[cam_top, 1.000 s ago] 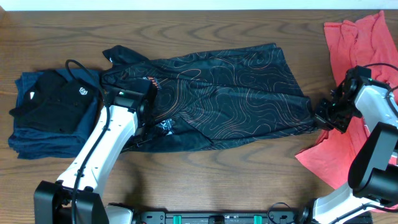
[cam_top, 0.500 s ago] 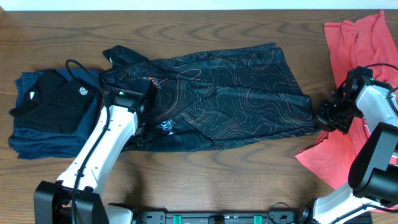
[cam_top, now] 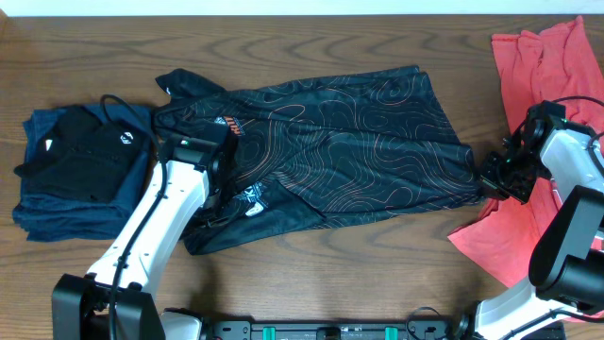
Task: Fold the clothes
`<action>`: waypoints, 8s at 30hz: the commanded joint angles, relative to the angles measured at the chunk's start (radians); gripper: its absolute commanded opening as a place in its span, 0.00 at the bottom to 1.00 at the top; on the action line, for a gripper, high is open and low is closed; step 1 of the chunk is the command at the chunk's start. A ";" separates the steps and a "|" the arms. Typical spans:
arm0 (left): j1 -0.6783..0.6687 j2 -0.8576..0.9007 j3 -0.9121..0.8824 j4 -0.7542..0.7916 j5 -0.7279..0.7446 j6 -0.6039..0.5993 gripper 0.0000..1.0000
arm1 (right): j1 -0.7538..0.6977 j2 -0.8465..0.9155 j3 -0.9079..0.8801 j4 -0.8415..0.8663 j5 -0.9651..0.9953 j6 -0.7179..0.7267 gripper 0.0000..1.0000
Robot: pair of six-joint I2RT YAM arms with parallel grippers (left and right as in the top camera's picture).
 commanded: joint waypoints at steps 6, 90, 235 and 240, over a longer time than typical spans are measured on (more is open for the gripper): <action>0.004 -0.009 -0.071 0.056 0.149 -0.027 0.66 | -0.008 -0.019 0.016 -0.001 0.010 -0.018 0.01; 0.098 -0.010 -0.383 0.488 0.120 -0.373 0.98 | -0.009 -0.019 0.016 -0.001 0.011 -0.037 0.01; 0.214 -0.531 0.293 0.227 0.337 0.274 0.06 | -0.010 -0.574 0.272 -0.185 -0.026 -0.096 0.01; 0.314 -0.531 0.447 0.181 0.338 0.294 0.06 | -0.010 -0.612 0.443 -0.241 -0.004 -0.101 0.01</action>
